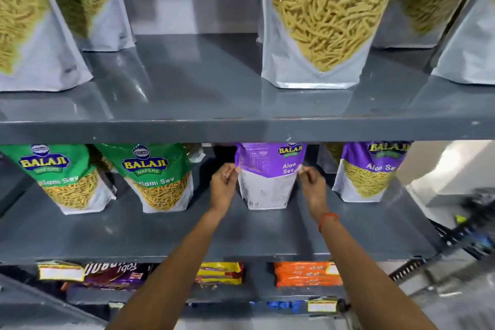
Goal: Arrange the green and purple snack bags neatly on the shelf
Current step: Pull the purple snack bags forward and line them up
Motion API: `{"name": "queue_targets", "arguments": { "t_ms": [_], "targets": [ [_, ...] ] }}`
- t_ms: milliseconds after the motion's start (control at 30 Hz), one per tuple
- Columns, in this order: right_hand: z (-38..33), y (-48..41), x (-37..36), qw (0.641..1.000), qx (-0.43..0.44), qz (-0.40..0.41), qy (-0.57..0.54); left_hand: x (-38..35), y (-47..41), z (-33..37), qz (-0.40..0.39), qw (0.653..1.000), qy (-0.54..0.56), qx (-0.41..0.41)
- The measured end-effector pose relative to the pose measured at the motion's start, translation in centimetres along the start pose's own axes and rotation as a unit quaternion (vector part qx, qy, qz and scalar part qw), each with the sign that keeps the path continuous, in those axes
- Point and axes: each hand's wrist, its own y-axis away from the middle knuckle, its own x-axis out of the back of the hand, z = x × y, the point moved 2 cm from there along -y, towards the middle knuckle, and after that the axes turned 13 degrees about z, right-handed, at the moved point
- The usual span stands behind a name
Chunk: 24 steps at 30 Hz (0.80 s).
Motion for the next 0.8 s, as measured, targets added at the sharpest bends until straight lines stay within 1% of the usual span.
{"name": "queue_targets", "arguments": {
  "t_ms": [67, 167, 200, 300, 367, 433, 500, 633, 667, 700, 767, 800],
  "targets": [
    [0.5, 0.3, 0.4, 1.0, 0.003, -0.016, -0.014, -0.5, 0.1, 0.0, 0.013, 1.0, 0.006, 0.005],
    [1.4, 1.4, 0.7, 1.0, 0.01, -0.028, -0.002, -1.0, 3.2, -0.8, 0.103, 0.994, -0.032, -0.005],
    [1.7, 1.9, 0.7, 0.999, 0.003, -0.033, 0.002, -1.4, 4.8, -1.2, 0.1, 0.994, -0.033, 0.004],
    [3.0, 3.4, 0.6, 0.996, -0.008, -0.081, 0.034, -3.2, 8.0, -2.6, 0.009, 0.999, -0.033, 0.027],
    [3.3, 4.3, 0.6, 0.994, -0.012, -0.101, 0.042, -3.8, 8.0, -2.9, -0.021, 0.998, -0.033, 0.052],
    [3.0, 5.2, 0.4, 0.992, -0.014, -0.119, 0.032, -4.0, 7.0, -2.8, -0.025, 0.996, -0.022, 0.082],
    [2.9, 6.1, 0.0, 0.99, -0.034, -0.139, 0.018, -3.9, 5.7, -2.9, -0.023, 0.996, -0.023, 0.089],
    [3.7, 6.9, -0.3, 0.972, -0.123, -0.194, -0.048, -3.4, 3.1, -2.9, -0.006, 0.995, -0.066, 0.079],
    [3.9, 6.7, -0.2, 0.969, -0.143, -0.194, -0.057, -3.2, 2.4, -2.9, -0.01, 0.994, -0.066, 0.083],
    [4.0, 6.2, -0.1, 0.97, -0.158, -0.175, -0.063, -2.9, 1.9, -2.8, -0.026, 0.994, -0.061, 0.091],
    [4.4, 4.7, 0.1, 0.976, -0.172, -0.115, -0.065, -2.2, 1.0, -2.6, -0.074, 0.991, -0.04, 0.108],
    [4.3, 4.0, 0.0, 0.978, -0.171, -0.107, -0.056, -1.9, 0.6, -2.5, -0.098, 0.988, -0.021, 0.119]
  ]
}}
